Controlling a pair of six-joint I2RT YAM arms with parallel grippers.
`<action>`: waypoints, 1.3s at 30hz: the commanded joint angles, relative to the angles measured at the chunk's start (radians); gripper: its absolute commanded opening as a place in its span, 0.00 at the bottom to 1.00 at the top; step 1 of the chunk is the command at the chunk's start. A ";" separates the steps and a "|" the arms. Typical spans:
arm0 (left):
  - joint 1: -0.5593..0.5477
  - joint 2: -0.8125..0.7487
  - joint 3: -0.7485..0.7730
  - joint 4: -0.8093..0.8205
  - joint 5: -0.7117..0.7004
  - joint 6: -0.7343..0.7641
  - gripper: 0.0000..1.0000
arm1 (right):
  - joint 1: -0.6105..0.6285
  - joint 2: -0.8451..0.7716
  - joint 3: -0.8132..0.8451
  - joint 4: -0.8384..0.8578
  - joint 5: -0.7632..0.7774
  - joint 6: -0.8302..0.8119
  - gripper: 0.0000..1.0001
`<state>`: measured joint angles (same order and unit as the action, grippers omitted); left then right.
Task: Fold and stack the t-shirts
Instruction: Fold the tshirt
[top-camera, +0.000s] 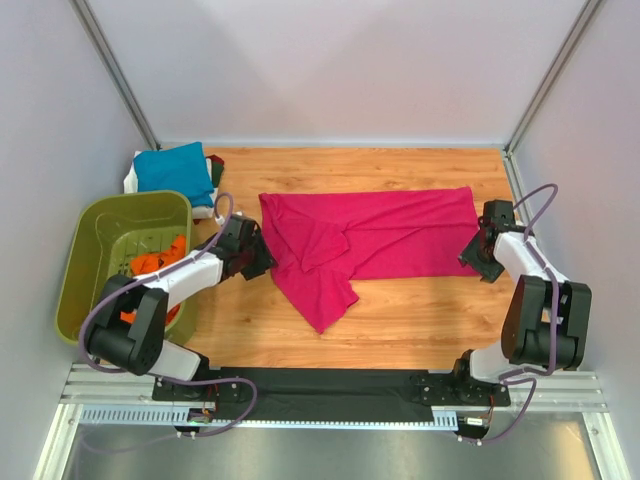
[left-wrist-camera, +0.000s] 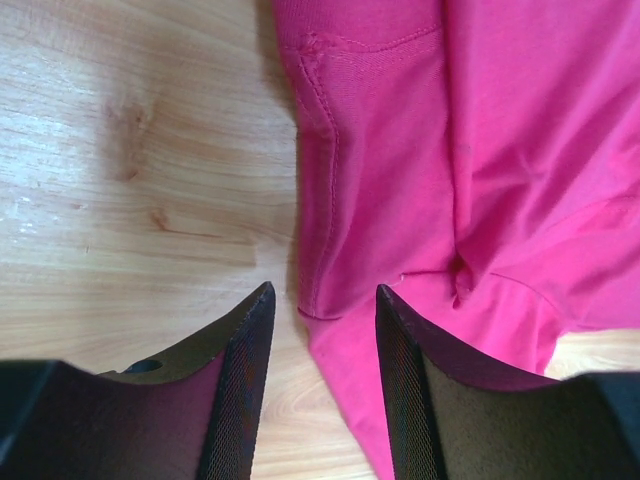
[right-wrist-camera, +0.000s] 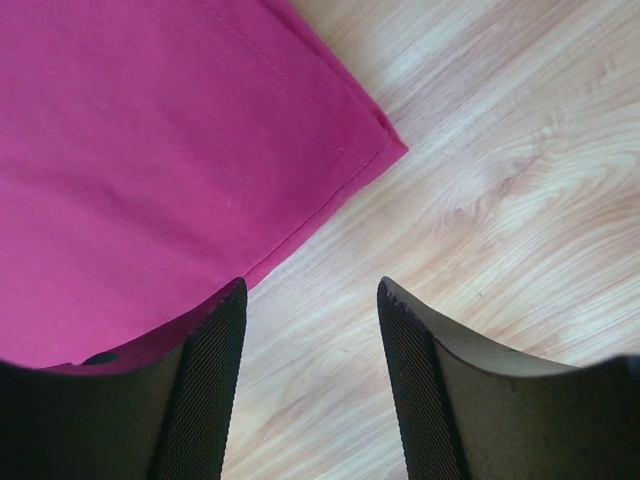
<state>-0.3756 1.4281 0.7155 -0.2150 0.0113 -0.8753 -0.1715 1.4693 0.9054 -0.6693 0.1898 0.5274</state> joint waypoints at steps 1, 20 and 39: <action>0.000 0.015 0.010 0.051 -0.010 0.002 0.52 | -0.005 0.026 -0.007 0.063 0.091 0.014 0.56; 0.000 0.107 0.059 0.045 -0.065 0.022 0.44 | -0.060 0.174 0.067 0.114 0.171 -0.012 0.31; 0.007 0.074 0.090 -0.064 -0.134 0.010 0.00 | -0.060 0.036 0.010 0.024 0.208 0.016 0.00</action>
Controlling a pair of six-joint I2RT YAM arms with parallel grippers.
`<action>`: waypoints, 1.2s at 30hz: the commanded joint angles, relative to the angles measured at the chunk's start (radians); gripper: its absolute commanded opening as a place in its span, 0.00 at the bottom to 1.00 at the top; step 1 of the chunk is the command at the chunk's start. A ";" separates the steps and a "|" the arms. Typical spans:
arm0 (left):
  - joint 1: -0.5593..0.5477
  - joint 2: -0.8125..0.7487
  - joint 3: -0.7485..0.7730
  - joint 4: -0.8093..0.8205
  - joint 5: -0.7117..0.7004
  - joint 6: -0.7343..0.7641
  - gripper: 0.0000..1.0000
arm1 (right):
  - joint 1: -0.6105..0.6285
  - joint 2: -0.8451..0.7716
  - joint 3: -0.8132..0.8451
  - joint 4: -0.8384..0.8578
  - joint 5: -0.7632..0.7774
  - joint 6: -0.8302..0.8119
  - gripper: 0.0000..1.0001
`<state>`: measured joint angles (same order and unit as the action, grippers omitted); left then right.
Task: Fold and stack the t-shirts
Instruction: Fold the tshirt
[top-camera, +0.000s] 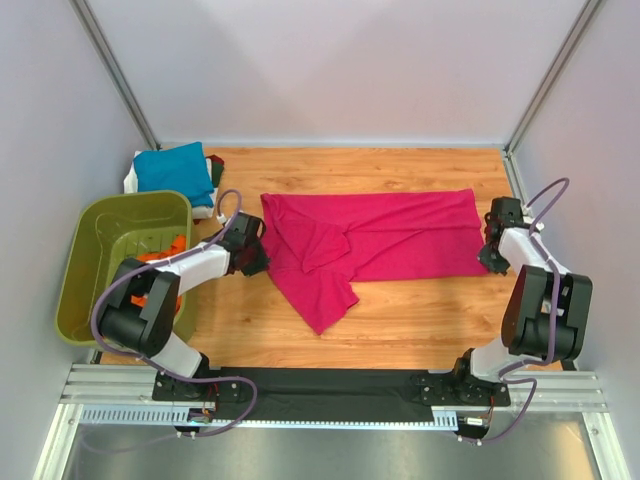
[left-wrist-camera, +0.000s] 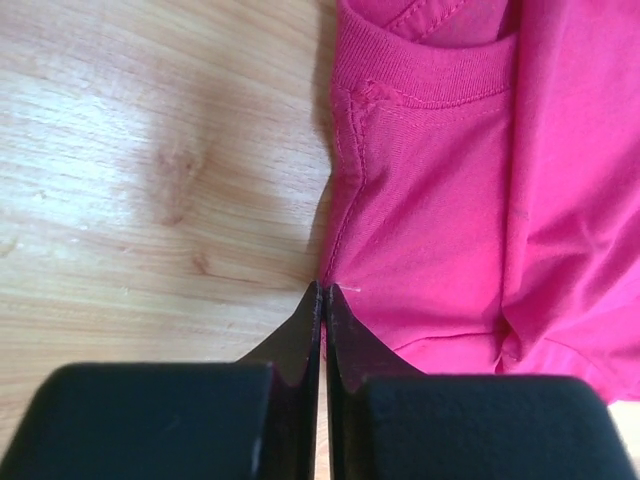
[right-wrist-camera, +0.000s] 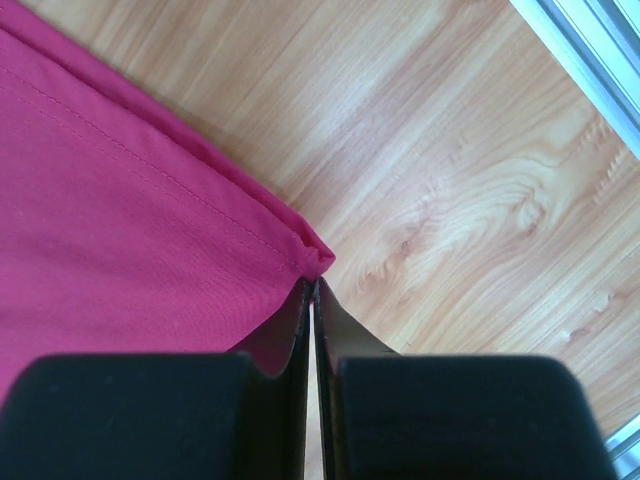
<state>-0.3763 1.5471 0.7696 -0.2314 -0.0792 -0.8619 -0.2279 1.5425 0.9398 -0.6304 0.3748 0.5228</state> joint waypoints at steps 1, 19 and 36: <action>0.011 -0.054 0.034 -0.054 -0.044 -0.005 0.00 | -0.004 -0.042 -0.030 -0.020 0.023 0.028 0.00; -0.016 -0.374 0.265 -0.231 -0.053 0.216 0.61 | -0.004 -0.039 -0.114 0.009 -0.065 0.036 0.00; -0.346 0.322 0.520 0.440 0.210 -0.032 0.62 | -0.016 -0.056 -0.141 0.061 -0.039 0.034 0.00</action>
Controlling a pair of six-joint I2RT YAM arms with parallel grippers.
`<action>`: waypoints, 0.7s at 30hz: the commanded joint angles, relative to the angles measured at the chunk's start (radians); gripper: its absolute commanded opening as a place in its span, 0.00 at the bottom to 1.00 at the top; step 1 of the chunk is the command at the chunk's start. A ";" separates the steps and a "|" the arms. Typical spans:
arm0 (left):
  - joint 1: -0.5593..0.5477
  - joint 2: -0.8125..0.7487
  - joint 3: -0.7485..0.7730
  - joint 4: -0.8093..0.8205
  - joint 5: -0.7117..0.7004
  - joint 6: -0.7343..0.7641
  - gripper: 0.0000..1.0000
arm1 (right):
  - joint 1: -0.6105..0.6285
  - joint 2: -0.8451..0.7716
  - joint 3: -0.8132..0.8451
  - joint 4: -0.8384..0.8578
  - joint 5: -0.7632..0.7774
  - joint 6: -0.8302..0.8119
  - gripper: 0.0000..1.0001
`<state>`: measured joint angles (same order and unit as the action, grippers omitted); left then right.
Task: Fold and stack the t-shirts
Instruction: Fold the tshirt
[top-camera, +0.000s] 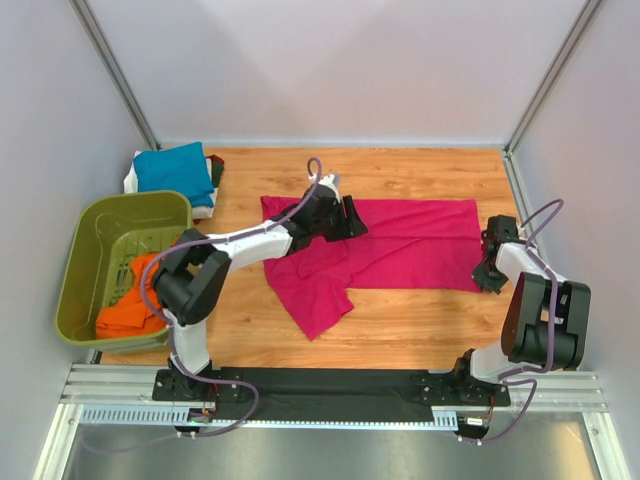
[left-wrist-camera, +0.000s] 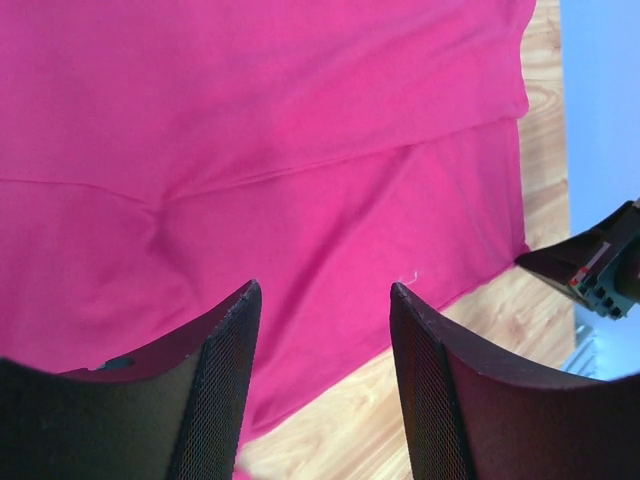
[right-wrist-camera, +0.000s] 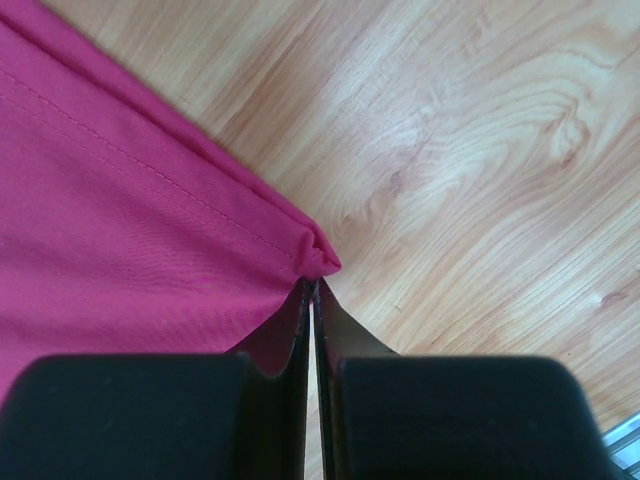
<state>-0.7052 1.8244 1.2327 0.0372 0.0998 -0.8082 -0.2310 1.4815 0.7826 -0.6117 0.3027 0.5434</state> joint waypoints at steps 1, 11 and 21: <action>-0.029 0.067 0.060 0.191 0.032 -0.110 0.62 | -0.016 0.008 0.032 0.040 0.032 0.013 0.00; -0.042 0.236 0.096 0.316 0.006 -0.190 0.62 | -0.025 0.016 0.093 0.035 0.055 0.007 0.00; -0.065 0.358 0.151 0.250 -0.064 -0.252 0.60 | -0.025 0.030 0.087 0.018 0.081 0.012 0.00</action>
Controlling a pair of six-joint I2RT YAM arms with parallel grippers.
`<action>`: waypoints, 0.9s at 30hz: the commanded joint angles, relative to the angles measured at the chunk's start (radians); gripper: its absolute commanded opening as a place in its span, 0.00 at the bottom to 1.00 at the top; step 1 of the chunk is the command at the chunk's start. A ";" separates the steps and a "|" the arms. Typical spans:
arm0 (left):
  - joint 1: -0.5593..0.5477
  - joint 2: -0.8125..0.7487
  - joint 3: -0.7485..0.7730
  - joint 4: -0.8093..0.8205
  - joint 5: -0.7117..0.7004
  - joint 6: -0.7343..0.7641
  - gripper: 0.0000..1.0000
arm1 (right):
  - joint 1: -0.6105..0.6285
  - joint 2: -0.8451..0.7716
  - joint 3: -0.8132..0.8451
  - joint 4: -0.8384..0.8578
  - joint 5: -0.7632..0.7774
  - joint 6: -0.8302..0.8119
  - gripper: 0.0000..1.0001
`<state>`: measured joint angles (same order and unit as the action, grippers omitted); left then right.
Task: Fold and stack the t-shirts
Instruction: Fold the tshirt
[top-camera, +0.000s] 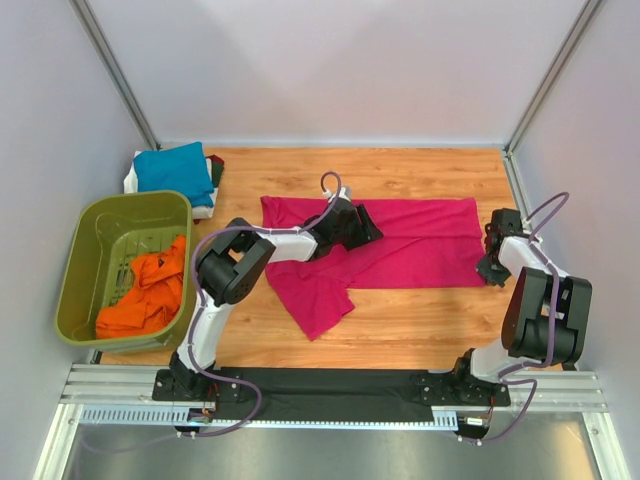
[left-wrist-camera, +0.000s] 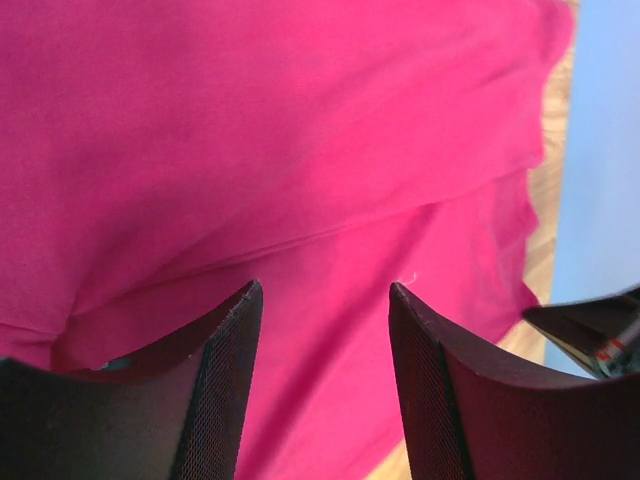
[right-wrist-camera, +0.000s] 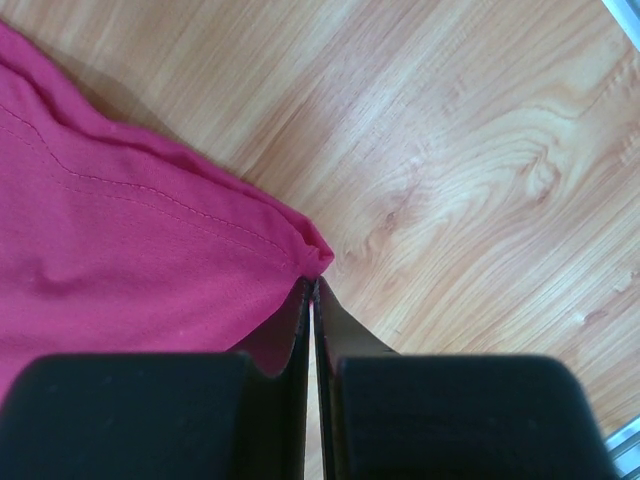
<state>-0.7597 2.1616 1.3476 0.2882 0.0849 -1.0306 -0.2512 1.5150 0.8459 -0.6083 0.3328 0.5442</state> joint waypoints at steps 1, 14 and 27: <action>-0.010 0.024 0.041 -0.020 -0.072 -0.043 0.60 | -0.005 -0.003 0.027 0.004 0.054 0.013 0.00; -0.003 0.046 0.056 -0.204 -0.212 -0.141 0.60 | -0.085 -0.081 -0.041 -0.048 0.060 0.022 0.00; -0.006 -0.014 0.004 -0.089 -0.028 0.102 0.58 | -0.094 -0.035 0.037 -0.051 -0.031 0.005 0.03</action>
<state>-0.7635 2.1815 1.3914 0.1993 0.0185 -1.0424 -0.3370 1.4849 0.8104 -0.6556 0.3080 0.5529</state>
